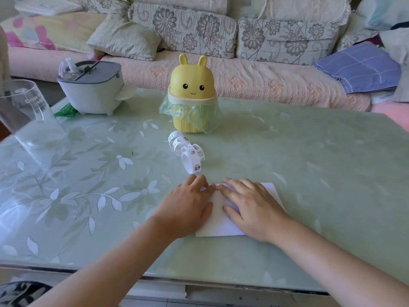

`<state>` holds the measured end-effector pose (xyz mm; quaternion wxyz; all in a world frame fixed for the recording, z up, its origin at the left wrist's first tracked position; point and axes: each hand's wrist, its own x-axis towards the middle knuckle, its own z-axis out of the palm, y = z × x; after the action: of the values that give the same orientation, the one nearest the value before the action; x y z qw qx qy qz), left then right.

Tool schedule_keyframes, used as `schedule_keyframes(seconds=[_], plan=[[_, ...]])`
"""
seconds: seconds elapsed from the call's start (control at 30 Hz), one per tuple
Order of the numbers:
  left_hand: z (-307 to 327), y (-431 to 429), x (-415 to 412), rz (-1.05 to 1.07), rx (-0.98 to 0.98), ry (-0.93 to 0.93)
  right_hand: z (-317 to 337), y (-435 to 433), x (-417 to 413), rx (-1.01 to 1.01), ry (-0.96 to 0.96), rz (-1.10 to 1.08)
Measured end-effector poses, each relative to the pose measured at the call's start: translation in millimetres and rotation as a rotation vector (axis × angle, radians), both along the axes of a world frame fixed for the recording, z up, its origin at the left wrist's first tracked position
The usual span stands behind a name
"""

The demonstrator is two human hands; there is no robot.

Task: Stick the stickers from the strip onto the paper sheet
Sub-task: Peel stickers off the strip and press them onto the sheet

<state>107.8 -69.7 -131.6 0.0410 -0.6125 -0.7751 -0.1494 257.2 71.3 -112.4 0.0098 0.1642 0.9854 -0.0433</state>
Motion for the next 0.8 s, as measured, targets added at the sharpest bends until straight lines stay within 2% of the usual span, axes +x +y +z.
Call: schedule_keyframes(seconds=[0.1, 0.3, 0.5, 0.63, 0.73, 0.8], plan=[[-0.1, -0.9, -4.3, -0.035, 0.006, -0.038, -1.8, 0.7, 2.8, -0.039, 0.005, 0.002], [-1.2, -3.7, -7.8, -0.060, 0.019, -0.050, -1.4, 2.6, 0.3, 0.014, -0.025, 0.017], [-5.7, -0.9, -7.6, 0.007, 0.018, -0.093, -8.0, 7.6, -8.4, 0.088, 0.187, -0.006], [-5.8, -0.1, -9.4, -0.010, 0.049, -0.141, -5.6, 11.9, -16.7, 0.068, 0.253, -0.044], [-0.5, 2.1, -12.8, 0.012, 0.189, -0.235, 0.6, 11.3, -27.4, -0.060, 0.312, -0.095], [5.9, 4.2, -17.7, 0.129, 0.348, -0.292, 8.0, 11.6, -37.6, -0.153, 0.327, -0.130]])
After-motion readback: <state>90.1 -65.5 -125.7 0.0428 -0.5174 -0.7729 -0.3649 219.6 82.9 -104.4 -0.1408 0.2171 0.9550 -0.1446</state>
